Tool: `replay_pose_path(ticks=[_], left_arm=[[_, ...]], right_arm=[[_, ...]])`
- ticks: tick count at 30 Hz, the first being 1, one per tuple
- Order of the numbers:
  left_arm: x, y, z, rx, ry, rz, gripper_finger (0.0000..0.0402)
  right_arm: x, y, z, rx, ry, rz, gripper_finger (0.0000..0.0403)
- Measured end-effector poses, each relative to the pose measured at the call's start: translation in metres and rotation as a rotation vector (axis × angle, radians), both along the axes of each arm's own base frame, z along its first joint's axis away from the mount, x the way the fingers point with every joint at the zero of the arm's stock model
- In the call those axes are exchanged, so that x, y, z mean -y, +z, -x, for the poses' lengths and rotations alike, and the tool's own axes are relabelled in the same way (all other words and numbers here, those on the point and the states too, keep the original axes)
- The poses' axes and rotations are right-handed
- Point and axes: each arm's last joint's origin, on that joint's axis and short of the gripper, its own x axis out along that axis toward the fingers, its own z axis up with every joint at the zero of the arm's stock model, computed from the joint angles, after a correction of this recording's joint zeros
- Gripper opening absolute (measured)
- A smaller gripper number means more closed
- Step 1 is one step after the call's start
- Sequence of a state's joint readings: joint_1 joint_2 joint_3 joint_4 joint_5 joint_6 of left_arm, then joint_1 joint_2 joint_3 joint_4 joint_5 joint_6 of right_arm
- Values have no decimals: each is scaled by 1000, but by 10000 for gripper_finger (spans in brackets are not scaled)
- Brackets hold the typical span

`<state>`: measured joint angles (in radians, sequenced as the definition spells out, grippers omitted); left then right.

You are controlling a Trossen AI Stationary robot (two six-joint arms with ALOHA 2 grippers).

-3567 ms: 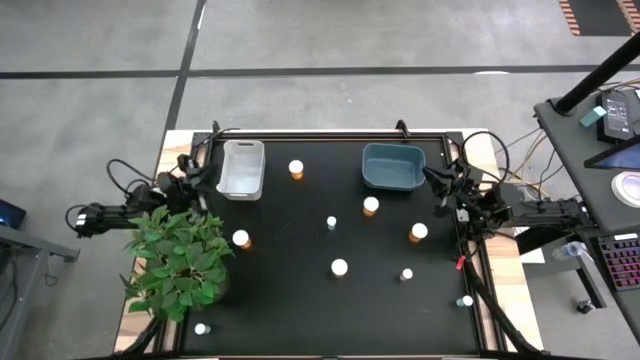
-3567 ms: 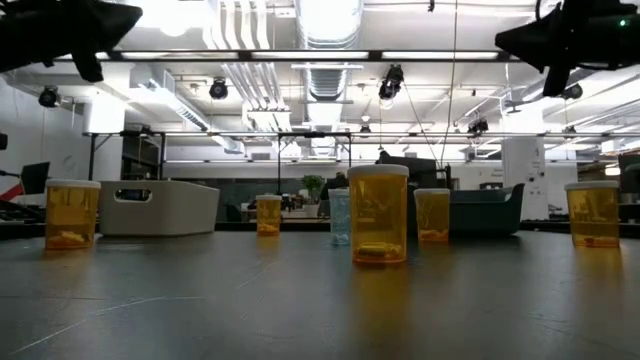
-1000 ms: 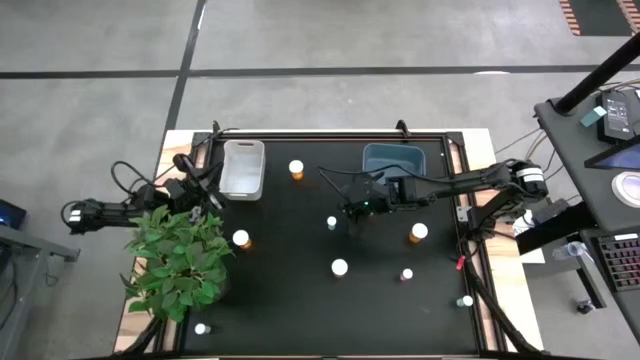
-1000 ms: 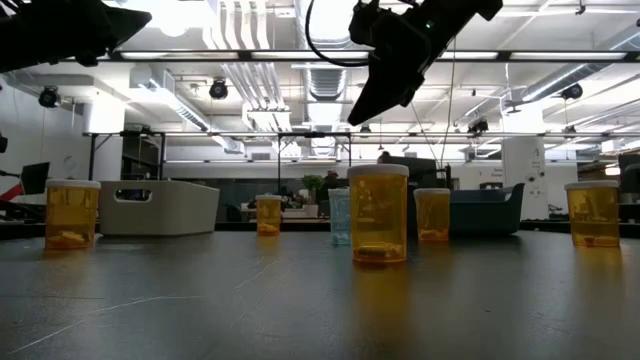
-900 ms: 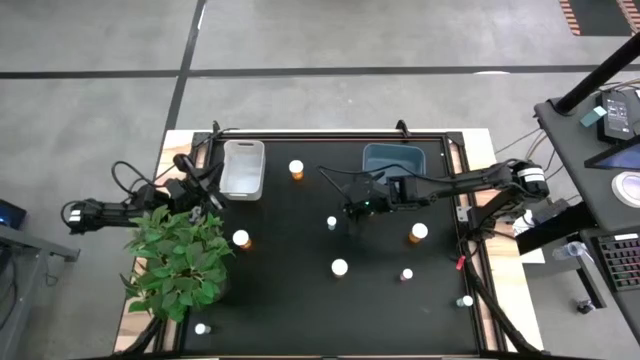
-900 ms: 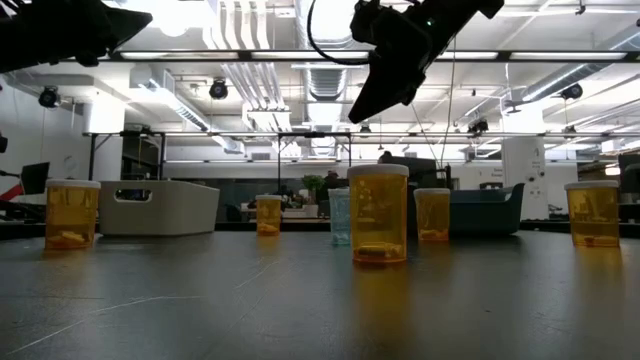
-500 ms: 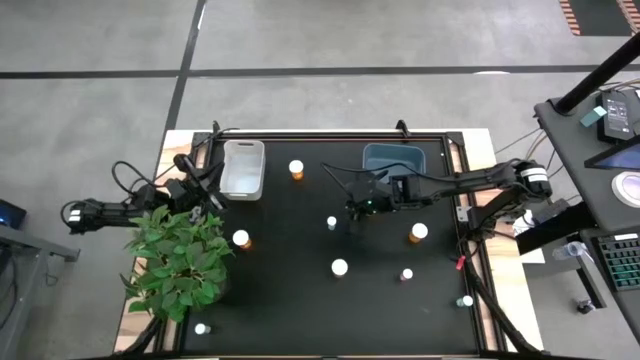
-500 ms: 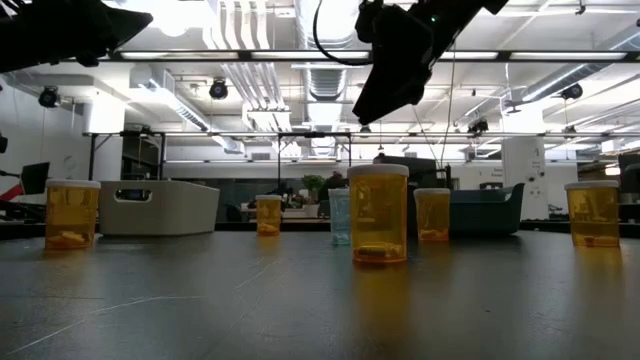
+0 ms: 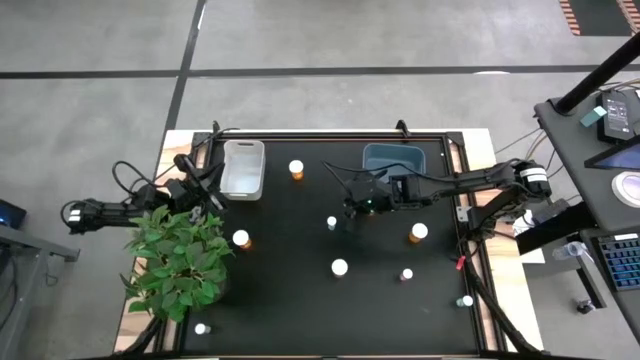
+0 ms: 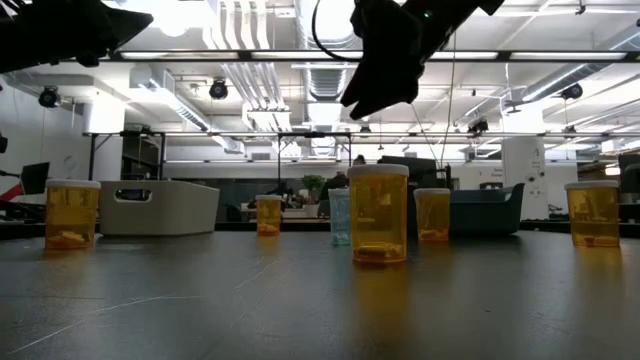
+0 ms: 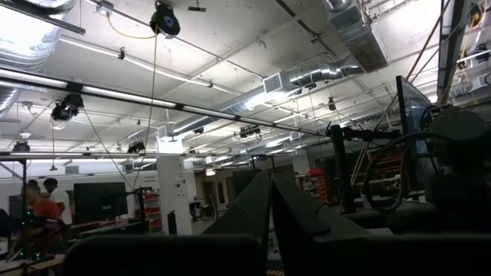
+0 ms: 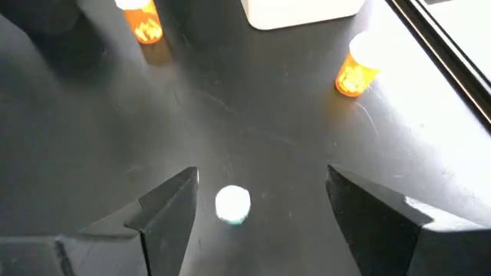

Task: Pick and place medicine bottles into bin by pill shape (circle, oval)
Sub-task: Put the small blue pill bottle into the blue bin

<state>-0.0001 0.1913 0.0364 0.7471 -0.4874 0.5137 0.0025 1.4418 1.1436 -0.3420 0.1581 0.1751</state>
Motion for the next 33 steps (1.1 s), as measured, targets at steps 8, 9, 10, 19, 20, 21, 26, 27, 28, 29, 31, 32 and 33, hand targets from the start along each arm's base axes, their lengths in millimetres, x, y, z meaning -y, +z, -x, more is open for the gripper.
replay_pose_path(ticks=[8, 9, 10, 19, 20, 21, 26, 27, 28, 29, 31, 32, 33], left_arm=[[0, 0, 0, 0, 0, 0, 0], [0, 0, 0, 0, 1, -1, 0], [0, 0, 0, -4, 5, -6, 0], [0, -1, -1, -20, 11, -15, 0], [0, -1, -1, -21, 11, -15, 0], [0, -1, -1, -21, 11, -15, 0], [0, -1, -1, -20, 11, -16, 0], [0, -1, -1, -20, 11, -16, 0], [0, -1, -1, -19, 11, -16, 0], [0, -1, -1, -18, 11, -16, 0], [0, -1, -1, -18, 11, -16, 0], [0, -1, -1, -18, 11, -16, 0], [0, -1, -1, -18, 11, -16, 0]], right_arm=[[-3, 11, -7, 95, 31, 11, 279], [-3, 12, -7, 103, 33, 13, 279], [-3, 12, -7, 108, 33, 13, 279], [-5, 16, -10, 164, 42, -22, 279], [-5, 17, -11, 170, 46, -22, 279], [-6, 17, -11, 173, 49, -19, 279], [-6, 18, -11, 182, 48, -17, 278], [-6, 18, -11, 182, 47, -16, 278], [-6, 17, -12, 181, 49, -16, 278], [-7, 15, -13, 176, 52, -12, 276], [-8, 13, -16, 140, 53, -3, 272], [-8, 11, -19, 110, 57, 0, 270], [-9, 10, -23, 85, 63, 5, 267]])
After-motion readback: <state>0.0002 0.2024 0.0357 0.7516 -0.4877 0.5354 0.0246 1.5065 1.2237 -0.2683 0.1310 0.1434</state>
